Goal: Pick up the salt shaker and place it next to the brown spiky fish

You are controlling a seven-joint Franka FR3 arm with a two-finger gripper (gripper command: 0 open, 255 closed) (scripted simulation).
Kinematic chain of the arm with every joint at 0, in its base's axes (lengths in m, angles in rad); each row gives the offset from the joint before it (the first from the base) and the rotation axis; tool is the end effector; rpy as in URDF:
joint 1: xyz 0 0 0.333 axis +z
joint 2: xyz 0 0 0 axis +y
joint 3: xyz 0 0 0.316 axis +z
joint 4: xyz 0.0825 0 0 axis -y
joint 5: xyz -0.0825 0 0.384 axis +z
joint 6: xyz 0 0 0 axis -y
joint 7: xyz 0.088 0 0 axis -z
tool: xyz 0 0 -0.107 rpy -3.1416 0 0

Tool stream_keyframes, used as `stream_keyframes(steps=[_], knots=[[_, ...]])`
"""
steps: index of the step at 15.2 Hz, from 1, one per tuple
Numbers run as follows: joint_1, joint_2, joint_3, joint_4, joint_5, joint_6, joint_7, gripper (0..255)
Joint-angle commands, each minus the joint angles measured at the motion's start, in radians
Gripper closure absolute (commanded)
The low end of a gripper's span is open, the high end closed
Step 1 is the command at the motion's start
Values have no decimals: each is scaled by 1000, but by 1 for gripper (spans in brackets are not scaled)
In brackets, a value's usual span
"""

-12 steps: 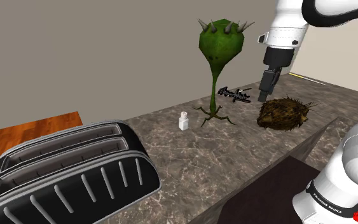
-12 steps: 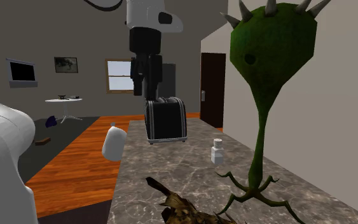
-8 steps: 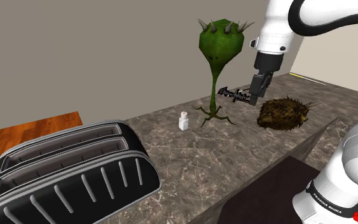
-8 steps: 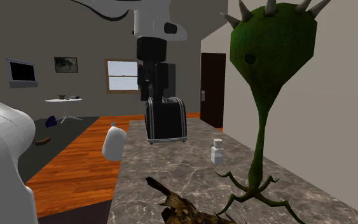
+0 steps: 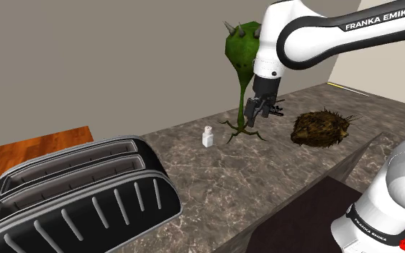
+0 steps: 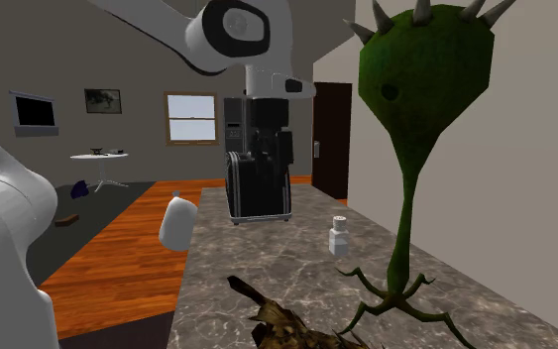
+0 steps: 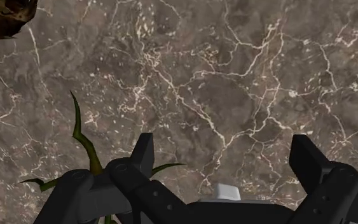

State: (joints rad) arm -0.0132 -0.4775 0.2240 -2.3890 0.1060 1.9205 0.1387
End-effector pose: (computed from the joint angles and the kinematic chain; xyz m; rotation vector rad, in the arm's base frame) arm 0.3968 0.0988 0.4894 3.1390 0.0178 0.0016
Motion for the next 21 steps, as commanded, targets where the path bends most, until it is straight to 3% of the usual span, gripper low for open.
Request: stream_keyframes(steps=[1, 10, 16, 21], knots=[[-10, 67, 29, 22, -16, 55, 51, 0], [-54, 430, 126, 221, -194, 224, 319, 0], [-32, 679, 123, 419, -357, 251, 500, 0], [-30, 715, 112, 395, -380, 307, 514, 0]])
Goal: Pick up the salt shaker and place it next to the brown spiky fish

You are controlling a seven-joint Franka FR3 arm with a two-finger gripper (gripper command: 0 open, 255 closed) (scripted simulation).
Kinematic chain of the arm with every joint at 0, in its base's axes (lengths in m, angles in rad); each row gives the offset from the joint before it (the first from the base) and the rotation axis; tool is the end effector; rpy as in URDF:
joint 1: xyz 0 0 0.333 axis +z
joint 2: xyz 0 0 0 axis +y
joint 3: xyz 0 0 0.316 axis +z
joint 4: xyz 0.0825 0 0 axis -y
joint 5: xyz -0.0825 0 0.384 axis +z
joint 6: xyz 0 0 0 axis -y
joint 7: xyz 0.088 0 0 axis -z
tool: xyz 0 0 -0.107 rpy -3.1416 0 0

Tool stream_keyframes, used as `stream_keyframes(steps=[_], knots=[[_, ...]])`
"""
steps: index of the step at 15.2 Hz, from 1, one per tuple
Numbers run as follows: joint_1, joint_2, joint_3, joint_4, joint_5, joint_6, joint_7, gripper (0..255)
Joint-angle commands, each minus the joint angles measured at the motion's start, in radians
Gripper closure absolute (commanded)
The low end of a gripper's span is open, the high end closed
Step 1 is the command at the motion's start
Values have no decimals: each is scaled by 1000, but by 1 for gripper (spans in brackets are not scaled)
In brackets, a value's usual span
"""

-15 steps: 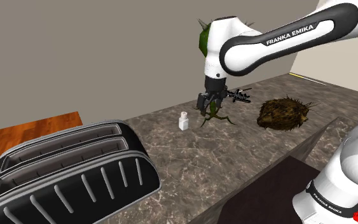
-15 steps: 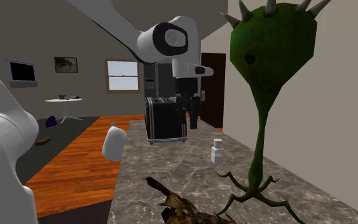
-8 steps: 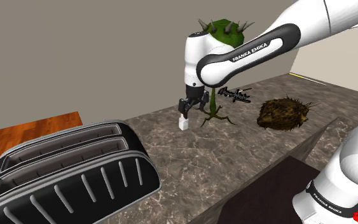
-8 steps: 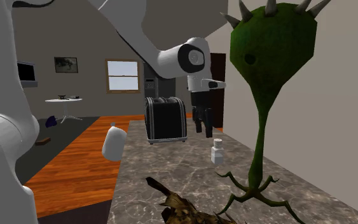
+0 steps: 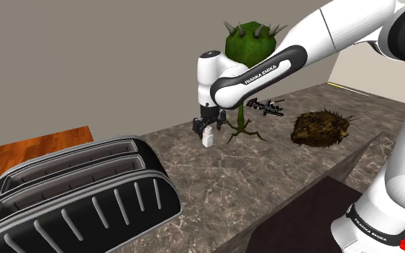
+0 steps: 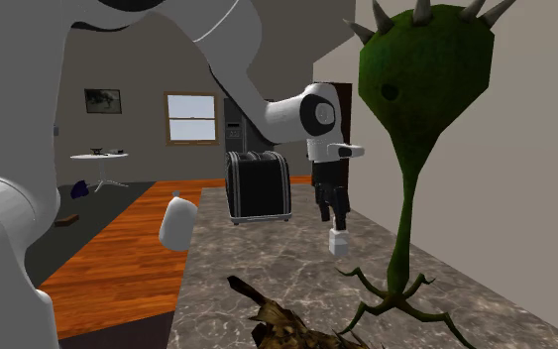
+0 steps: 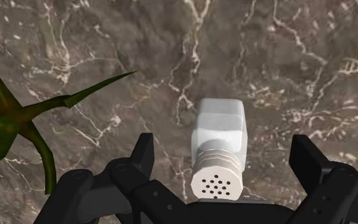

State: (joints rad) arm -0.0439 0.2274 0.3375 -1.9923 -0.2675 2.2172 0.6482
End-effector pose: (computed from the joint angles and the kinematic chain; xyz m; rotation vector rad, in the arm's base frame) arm 0.5744 0.1578 0.3563 3.0063 -0.3062 0.1165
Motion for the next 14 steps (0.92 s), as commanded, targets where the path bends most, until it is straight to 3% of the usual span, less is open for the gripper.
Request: stream_keyframes(steps=[1, 11, 12, 14], knots=[[1, 18, -4, -5, -11, 22, 8, 0], [1, 30, -7, -11, -19, 39, 13, 0], [1, 30, -7, -11, -19, 39, 13, 255], [1, 30, -7, -11, -19, 39, 13, 255]])
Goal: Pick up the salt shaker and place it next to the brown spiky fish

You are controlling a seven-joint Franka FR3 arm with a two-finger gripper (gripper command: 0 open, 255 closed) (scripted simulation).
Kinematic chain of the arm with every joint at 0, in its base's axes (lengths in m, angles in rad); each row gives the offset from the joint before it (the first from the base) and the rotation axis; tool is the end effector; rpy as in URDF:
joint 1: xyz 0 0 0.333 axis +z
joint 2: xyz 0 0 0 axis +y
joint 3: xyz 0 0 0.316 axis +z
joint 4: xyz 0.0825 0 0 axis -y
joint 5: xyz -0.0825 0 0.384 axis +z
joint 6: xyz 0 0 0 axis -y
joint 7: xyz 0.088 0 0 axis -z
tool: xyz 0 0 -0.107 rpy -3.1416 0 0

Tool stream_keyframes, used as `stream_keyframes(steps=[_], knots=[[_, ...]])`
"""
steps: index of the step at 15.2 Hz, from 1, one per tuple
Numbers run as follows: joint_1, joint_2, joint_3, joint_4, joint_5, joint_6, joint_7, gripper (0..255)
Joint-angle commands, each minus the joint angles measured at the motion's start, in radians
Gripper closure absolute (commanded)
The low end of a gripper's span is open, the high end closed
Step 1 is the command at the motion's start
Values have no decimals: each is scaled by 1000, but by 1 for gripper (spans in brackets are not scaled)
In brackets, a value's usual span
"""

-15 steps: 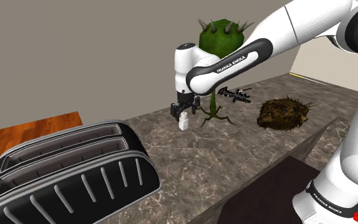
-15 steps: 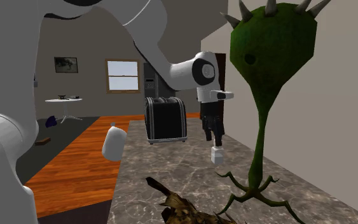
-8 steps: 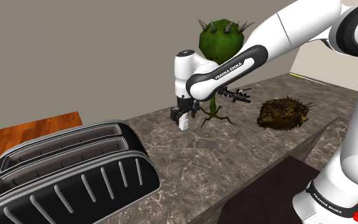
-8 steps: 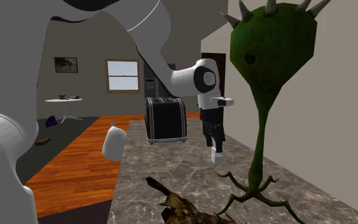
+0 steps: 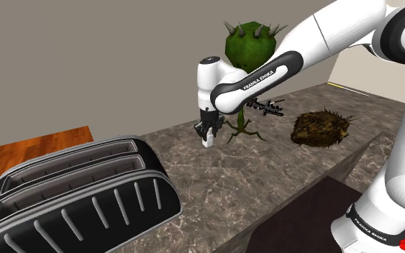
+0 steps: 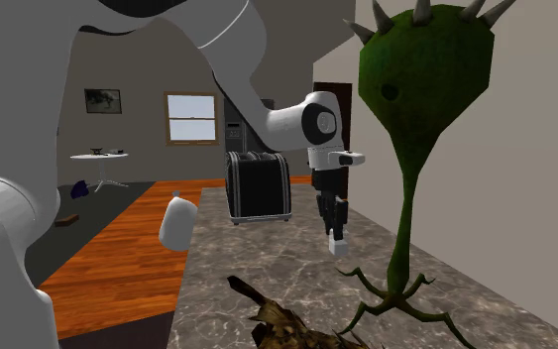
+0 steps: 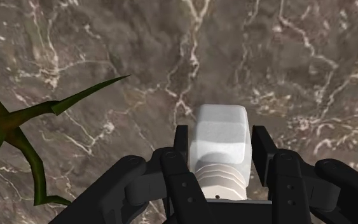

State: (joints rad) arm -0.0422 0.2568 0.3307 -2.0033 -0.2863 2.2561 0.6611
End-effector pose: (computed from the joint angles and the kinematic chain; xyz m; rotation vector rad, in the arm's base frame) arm 0.5763 0.1563 0.3379 3.0065 -0.3062 0.1184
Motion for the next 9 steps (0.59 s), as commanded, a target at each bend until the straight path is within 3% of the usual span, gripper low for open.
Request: stream_keyframes(steps=[1, 9], knots=[[0, 0, 0, 0, 0, 0, 0, 255], [-2, -14, 3, 9, 10, -22, -9, 255]])
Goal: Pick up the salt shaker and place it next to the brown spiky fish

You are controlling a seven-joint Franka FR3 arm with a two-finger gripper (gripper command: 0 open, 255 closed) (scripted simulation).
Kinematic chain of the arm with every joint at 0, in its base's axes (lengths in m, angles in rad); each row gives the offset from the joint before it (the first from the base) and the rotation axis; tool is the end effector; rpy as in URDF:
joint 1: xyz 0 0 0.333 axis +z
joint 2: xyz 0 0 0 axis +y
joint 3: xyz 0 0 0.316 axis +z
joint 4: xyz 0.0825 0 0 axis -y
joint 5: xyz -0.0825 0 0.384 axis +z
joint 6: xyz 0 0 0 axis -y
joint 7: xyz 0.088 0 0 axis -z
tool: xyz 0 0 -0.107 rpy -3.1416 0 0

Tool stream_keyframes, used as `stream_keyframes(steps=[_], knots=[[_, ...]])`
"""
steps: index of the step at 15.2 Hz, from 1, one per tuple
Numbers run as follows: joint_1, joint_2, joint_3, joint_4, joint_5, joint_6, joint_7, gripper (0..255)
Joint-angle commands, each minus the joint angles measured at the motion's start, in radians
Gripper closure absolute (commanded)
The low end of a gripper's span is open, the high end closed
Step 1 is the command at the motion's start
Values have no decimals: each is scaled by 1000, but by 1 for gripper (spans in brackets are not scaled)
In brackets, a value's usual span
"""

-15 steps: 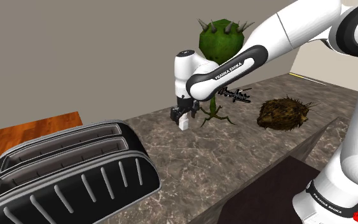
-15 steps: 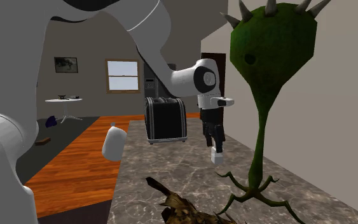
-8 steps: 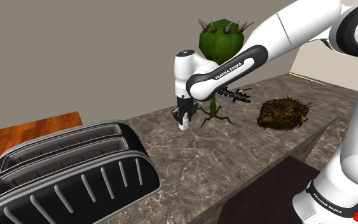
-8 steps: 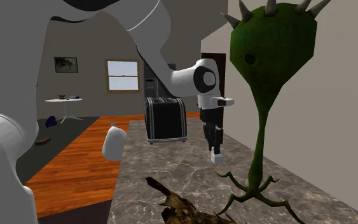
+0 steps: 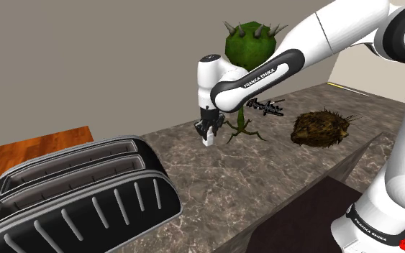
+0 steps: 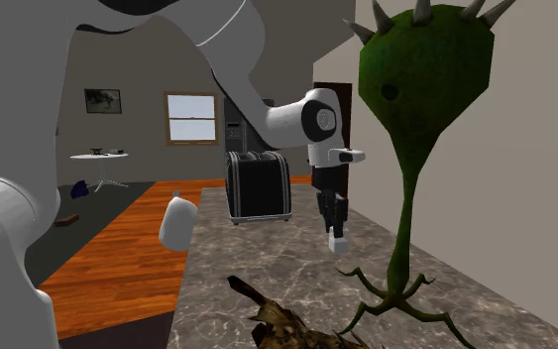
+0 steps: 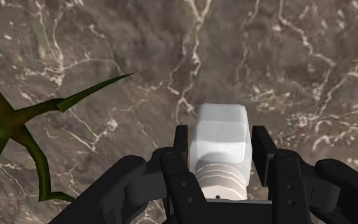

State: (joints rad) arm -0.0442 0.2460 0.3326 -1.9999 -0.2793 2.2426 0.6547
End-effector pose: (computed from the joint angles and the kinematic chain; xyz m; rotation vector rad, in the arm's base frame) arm 0.5759 0.1557 0.3445 3.0062 -0.3066 0.1175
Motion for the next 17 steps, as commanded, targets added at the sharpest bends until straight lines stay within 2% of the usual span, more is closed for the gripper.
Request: stream_keyframes(steps=[1, 17], knots=[[-1, -11, 2, 10, 8, -20, -7, 255], [-9, -101, 16, 117, 69, -206, -66, 255]])
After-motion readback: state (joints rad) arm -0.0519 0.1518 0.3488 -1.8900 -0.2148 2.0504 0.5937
